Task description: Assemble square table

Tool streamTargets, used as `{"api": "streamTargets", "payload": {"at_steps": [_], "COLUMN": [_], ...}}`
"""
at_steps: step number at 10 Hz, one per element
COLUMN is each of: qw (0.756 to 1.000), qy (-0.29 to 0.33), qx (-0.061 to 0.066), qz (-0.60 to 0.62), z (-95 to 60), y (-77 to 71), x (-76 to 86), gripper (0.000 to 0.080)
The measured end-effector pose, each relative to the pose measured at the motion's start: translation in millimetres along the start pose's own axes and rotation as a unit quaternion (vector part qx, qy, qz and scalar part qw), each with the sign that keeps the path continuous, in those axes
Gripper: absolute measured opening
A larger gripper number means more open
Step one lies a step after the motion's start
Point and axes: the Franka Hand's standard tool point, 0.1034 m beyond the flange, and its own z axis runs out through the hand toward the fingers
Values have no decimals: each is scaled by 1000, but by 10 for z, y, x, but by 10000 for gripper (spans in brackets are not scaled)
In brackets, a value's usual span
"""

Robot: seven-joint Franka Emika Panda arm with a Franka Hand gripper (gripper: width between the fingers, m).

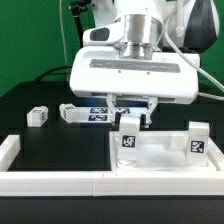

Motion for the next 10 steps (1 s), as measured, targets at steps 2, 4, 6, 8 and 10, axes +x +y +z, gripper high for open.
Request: {"api": "streamTargets", "payload": {"at_steps": [2, 4, 6, 8, 10], "qw": [1000, 1000, 1000, 1000, 1000], "qy": [-2, -6, -6, -7, -7], "qx": [1, 2, 2, 2, 2], "qz": [-2, -2, -2, -2, -2], "z": [5, 13, 15, 15, 16], "y": [15, 13, 13, 13, 14], "x": [8, -8, -11, -12, -13], "gripper": [293, 368, 620, 644, 648]}}
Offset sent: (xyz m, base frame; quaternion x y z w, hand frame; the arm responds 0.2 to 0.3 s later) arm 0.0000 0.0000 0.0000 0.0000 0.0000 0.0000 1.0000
